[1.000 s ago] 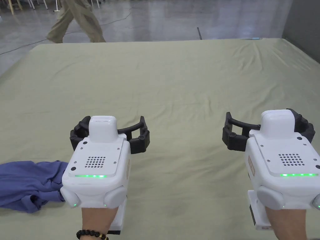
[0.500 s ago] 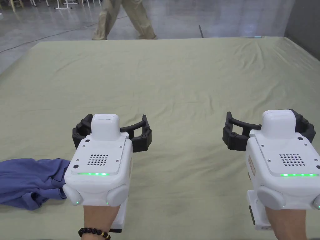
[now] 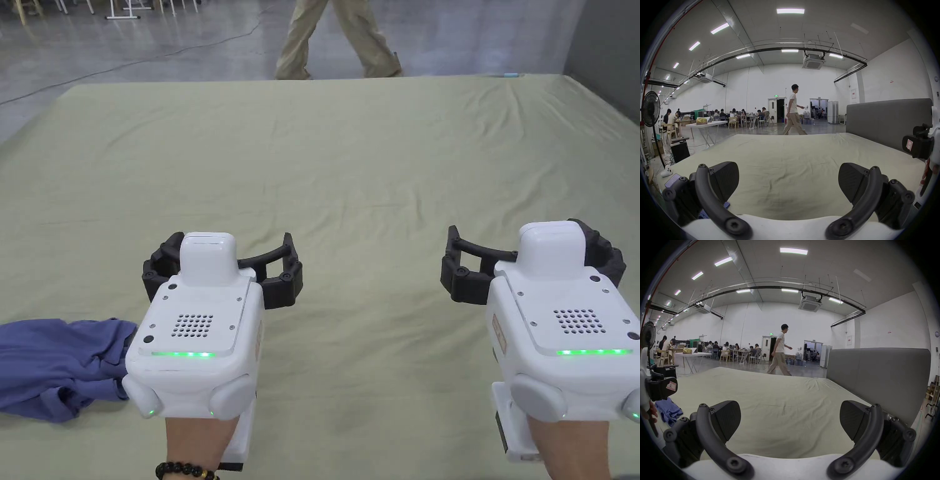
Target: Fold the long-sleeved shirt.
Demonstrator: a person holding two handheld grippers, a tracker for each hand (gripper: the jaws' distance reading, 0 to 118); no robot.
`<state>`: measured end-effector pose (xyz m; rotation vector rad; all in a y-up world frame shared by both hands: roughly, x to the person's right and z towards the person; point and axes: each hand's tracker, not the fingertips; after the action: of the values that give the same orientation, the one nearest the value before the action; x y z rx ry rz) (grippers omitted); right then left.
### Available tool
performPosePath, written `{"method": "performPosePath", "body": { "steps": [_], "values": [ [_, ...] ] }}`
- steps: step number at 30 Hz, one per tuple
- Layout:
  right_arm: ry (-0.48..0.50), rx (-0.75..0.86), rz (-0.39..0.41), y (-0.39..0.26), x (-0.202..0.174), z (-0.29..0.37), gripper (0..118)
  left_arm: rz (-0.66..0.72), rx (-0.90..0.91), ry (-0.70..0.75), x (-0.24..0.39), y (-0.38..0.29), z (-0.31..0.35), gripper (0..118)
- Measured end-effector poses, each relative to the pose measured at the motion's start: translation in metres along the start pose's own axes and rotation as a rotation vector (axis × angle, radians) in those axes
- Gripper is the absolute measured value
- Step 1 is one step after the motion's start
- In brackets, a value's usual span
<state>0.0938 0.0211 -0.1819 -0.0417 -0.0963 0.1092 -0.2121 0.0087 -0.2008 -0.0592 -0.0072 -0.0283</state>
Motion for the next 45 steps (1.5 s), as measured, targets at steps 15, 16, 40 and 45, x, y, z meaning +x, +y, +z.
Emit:
{"method": "performPosePath", "body": {
  "steps": [15, 16, 40, 45],
  "values": [
    [0.001, 0.002, -0.011, -0.001, 0.0, 0.001, 118, -0.004, 0.0, -0.005, 0.001, 0.002, 0.001, 118],
    [0.001, 0.002, -0.013, -0.001, 0.001, 0.0, 118, -0.006, 0.0, -0.004, 0.001, 0.002, 0.001, 118],
    [-0.119, -0.203, -0.215, 0.015, -0.01, -0.014, 118, -0.014, -0.003, -0.007, -0.004, 0.006, 0.001, 118],
    [0.061, -0.304, -0.341, 0.028, 0.015, -0.02, 118, -0.006, -0.002, 0.002, -0.004, 0.006, 0.0, 118]
  ]
}}
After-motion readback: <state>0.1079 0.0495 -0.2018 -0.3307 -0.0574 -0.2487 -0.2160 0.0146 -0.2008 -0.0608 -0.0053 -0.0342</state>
